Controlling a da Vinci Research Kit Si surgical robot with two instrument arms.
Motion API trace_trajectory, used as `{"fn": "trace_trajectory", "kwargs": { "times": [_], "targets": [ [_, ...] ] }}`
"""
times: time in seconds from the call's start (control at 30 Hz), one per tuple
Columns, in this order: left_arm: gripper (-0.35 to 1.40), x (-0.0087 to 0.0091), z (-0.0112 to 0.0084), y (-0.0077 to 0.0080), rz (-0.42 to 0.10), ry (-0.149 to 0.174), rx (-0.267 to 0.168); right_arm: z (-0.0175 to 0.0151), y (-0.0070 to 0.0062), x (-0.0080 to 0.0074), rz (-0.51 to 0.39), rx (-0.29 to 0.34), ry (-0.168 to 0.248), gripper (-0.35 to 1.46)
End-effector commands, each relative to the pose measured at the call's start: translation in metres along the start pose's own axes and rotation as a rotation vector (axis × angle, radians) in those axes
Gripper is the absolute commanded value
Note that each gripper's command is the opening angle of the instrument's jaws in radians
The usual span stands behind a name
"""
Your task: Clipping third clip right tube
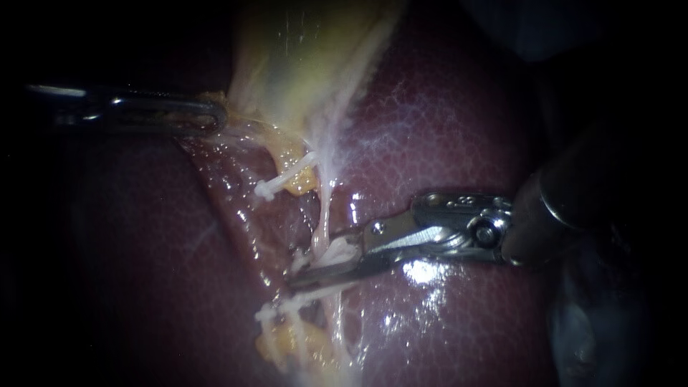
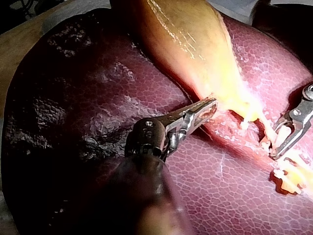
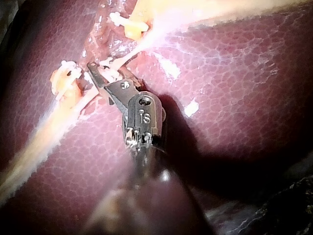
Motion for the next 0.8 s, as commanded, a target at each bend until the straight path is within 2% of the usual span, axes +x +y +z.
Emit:
{"fn": "trace_trajectory", "kwargs": {
  "times": [0.03, 0.13, 0.23, 0.33, 0.43, 0.53, 0.67, 0.8],
  "targets": [
    [-0.35, 0.0000, 0.0000, 0.0000, 0.000, 0.000, 0.000, 0.0000, 0.0000, 0.0000, 0.000, 0.000, 0.001, 0.12],
    [-0.35, 0.0000, 0.0000, 0.0000, 0.000, 0.000, 0.000, 0.0000, 0.0001, 0.0002, 0.001, -0.004, 0.027, 0.39],
    [-0.35, 0.0000, 0.0000, 0.0000, 0.000, 0.000, 0.000, 0.0000, 0.0003, 0.0005, -0.015, -0.015, 0.063, 0.49],
    [-0.35, 0.0000, 0.0000, 0.0000, 0.000, 0.000, 0.000, -0.0004, 0.0005, 0.0008, -0.024, -0.001, 0.099, 0.50],
    [-0.35, 0.0000, 0.0000, 0.0000, 0.000, 0.000, 0.000, -0.0013, 0.0008, 0.0018, -0.026, 0.006, 0.122, 0.50],
    [-0.35, 0.0000, 0.0000, 0.0000, 0.000, 0.000, 0.000, -0.0022, 0.0009, 0.0028, -0.018, 0.028, 0.164, 0.50],
    [-0.35, 0.0000, 0.0000, 0.0000, 0.000, 0.000, 0.000, -0.0032, 0.0009, 0.0041, -0.014, 0.096, 0.244, 0.50],
    [-0.35, 0.0000, 0.0000, 0.0000, 0.000, 0.000, 0.000, -0.0033, 0.0009, 0.0042, 0.029, 0.176, 0.284, 0.50]
  ]
}}
